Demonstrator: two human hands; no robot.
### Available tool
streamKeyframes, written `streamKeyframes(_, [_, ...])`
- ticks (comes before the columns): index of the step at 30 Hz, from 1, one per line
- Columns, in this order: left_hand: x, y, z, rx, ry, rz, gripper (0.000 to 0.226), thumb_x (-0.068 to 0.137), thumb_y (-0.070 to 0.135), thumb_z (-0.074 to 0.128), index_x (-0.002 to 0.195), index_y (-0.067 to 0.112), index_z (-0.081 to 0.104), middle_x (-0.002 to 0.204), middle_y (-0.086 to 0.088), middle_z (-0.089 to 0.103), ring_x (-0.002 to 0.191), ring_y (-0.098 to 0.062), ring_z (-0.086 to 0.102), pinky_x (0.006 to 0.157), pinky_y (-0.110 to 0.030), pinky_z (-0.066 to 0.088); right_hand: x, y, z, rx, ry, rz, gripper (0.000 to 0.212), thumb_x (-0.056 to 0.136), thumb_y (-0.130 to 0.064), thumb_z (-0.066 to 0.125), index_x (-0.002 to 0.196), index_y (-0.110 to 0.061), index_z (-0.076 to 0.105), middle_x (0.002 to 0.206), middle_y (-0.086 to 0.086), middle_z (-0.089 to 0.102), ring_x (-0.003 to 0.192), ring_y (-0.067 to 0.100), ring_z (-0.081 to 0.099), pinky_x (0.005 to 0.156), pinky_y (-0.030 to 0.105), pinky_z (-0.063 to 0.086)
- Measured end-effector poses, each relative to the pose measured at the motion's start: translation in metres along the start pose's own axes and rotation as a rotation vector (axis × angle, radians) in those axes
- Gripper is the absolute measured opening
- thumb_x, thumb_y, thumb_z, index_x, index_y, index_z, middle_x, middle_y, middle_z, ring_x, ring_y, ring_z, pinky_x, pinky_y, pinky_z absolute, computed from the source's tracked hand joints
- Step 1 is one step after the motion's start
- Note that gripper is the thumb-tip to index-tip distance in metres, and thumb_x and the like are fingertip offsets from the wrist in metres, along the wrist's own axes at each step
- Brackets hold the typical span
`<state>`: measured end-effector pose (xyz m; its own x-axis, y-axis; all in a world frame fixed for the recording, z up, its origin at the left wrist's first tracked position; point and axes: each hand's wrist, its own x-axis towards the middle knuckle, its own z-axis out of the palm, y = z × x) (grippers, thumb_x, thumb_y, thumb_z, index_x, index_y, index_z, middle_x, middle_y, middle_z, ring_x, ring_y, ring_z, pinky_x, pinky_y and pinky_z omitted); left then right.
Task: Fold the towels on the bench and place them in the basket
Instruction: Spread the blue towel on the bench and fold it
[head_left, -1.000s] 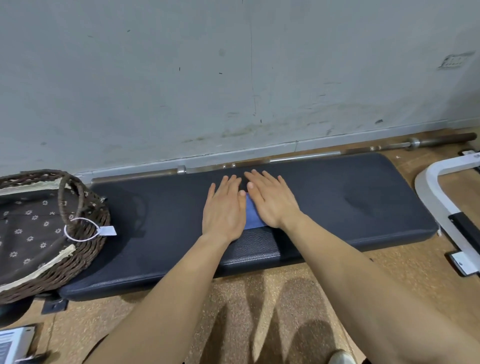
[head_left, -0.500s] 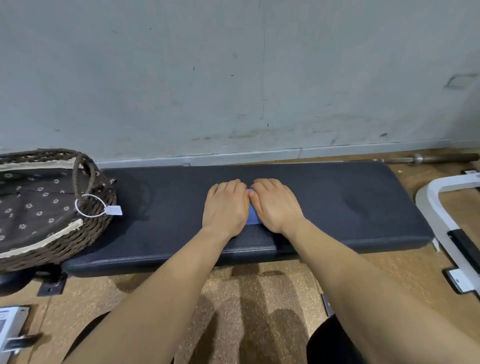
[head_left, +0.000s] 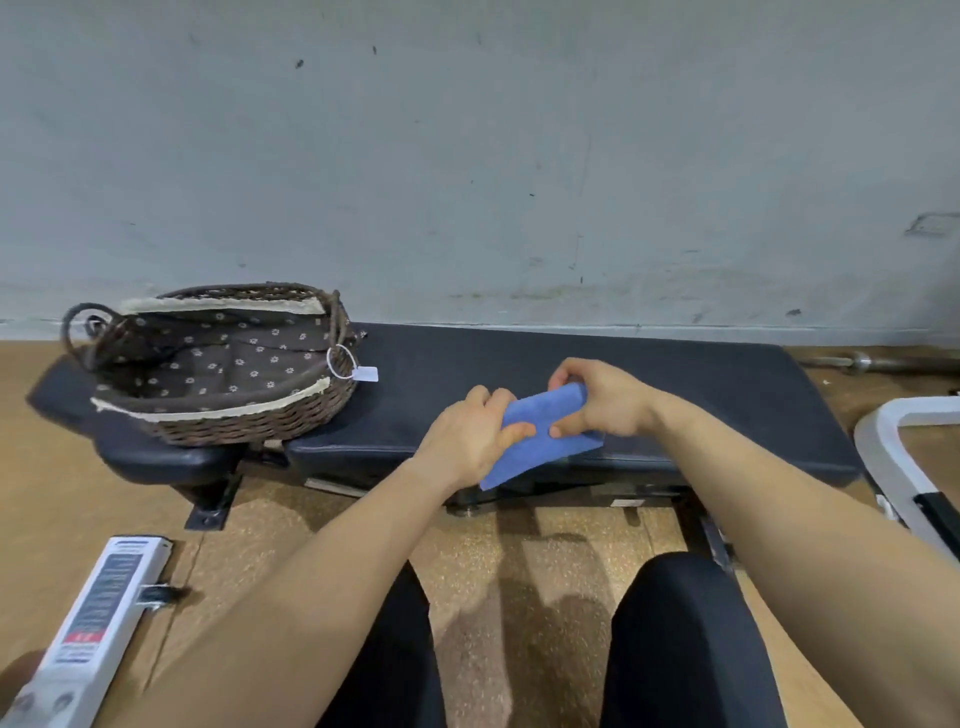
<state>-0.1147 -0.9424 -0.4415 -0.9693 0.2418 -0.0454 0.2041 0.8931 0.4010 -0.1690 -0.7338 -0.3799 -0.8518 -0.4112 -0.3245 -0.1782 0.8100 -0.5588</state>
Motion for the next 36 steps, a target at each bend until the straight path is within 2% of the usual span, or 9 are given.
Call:
streamKeyframes(4, [-0.042,-0.027,-0.065,-0.314,0.064,-0.048,0.051,0.076,0.066,0.062,0.102,0.022,0.060,0.099,0.004,0.058,0.090,-0.015,0.055,0.074,-0.033,0.044,-0.001,-0.070,-0.008,0.071,-0.005,-0.094,0.042,0.070,-0.021,0.086,0.099,-0.028,0.057,0.097,0.000,0.063,0.080,0.015,0.057,0.066,0.033,0.051])
streamKeyframes(9, [-0.096,-0.073,-0.135,-0.596,0.176,-0.210,0.033,0.075,0.037,0.075,0.103,0.027,0.061,0.097,0.006,0.065,0.090,-0.016,0.061,0.073,-0.030,0.046,0.022,-0.165,-0.002,0.144,0.114,-0.224,0.052,0.071,-0.017,0.087,0.113,-0.020,0.058,0.103,0.002,0.063,0.083,0.016,0.059,0.069,0.026,0.051])
streamKeyframes(12, [-0.118,-0.106,-0.164,-0.666,0.255,-0.295,0.030,0.081,0.025,0.074,0.108,0.030,0.062,0.101,0.009,0.067,0.093,-0.011,0.064,0.071,-0.025,0.047,0.038,-0.218,0.006,0.164,0.149,-0.279,0.057,0.071,-0.021,0.088,0.117,-0.021,0.056,0.100,-0.005,0.060,0.080,0.011,0.060,0.064,0.022,0.049])
streamKeyframes(15, [-0.130,-0.139,-0.185,-0.689,0.362,-0.358,0.029,0.081,0.025,0.075,0.109,0.024,0.064,0.099,0.007,0.069,0.090,-0.014,0.066,0.072,-0.027,0.049,0.059,-0.261,0.023,0.210,0.190,-0.313,0.056,0.071,-0.021,0.087,0.118,-0.019,0.057,0.103,-0.002,0.063,0.089,0.017,0.065,0.071,0.032,0.057])
streamKeyframes(19, [-0.132,-0.184,-0.200,-0.664,0.458,-0.462,0.029,0.082,0.026,0.077,0.107,0.019,0.065,0.100,0.002,0.069,0.093,-0.021,0.065,0.080,-0.039,0.053,0.095,-0.307,0.051,0.230,0.175,-0.378,0.047,0.083,-0.014,0.066,0.128,-0.018,0.055,0.114,-0.002,0.062,0.104,0.020,0.061,0.083,0.029,0.051])
streamKeyframes(24, [-0.119,-0.232,-0.200,-0.509,0.489,-0.623,0.037,0.080,0.031,0.078,0.106,0.018,0.054,0.095,0.001,0.063,0.086,-0.021,0.060,0.065,-0.033,0.043,0.149,-0.344,0.082,0.116,0.117,-0.415,0.053,0.081,0.001,0.055,0.132,-0.015,0.058,0.112,0.002,0.064,0.097,0.019,0.058,0.077,0.026,0.044])
streamKeyframes(27, [-0.109,-0.251,-0.196,-0.299,0.406,-0.683,0.046,0.081,0.034,0.075,0.107,0.013,0.043,0.088,-0.001,0.058,0.078,-0.024,0.058,0.059,-0.034,0.040,0.187,-0.354,0.105,0.044,0.098,-0.412,0.037,0.077,0.003,0.050,0.106,-0.013,0.066,0.099,0.004,0.068,0.087,0.021,0.058,0.069,0.028,0.045])
streamKeyframes(30, [-0.097,-0.266,-0.187,-0.081,0.363,-0.692,0.052,0.083,0.034,0.072,0.114,0.012,0.037,0.102,-0.005,0.058,0.083,-0.031,0.062,0.063,-0.038,0.042,0.221,-0.360,0.129,-0.025,0.050,-0.393,0.023,0.075,0.004,0.048,0.088,-0.012,0.058,0.086,0.006,0.062,0.077,0.021,0.049,0.062,0.030,0.040])
streamKeyframes(36, [-0.085,-0.288,-0.180,0.451,0.191,-0.650,0.042,0.090,0.039,0.063,0.117,0.015,0.042,0.105,-0.005,0.066,0.092,-0.029,0.067,0.070,-0.035,0.031,0.264,-0.361,0.174,-0.062,-0.055,-0.361,0.035,0.081,0.001,0.055,0.113,-0.010,0.066,0.110,0.008,0.070,0.102,0.027,0.064,0.075,0.033,0.047])
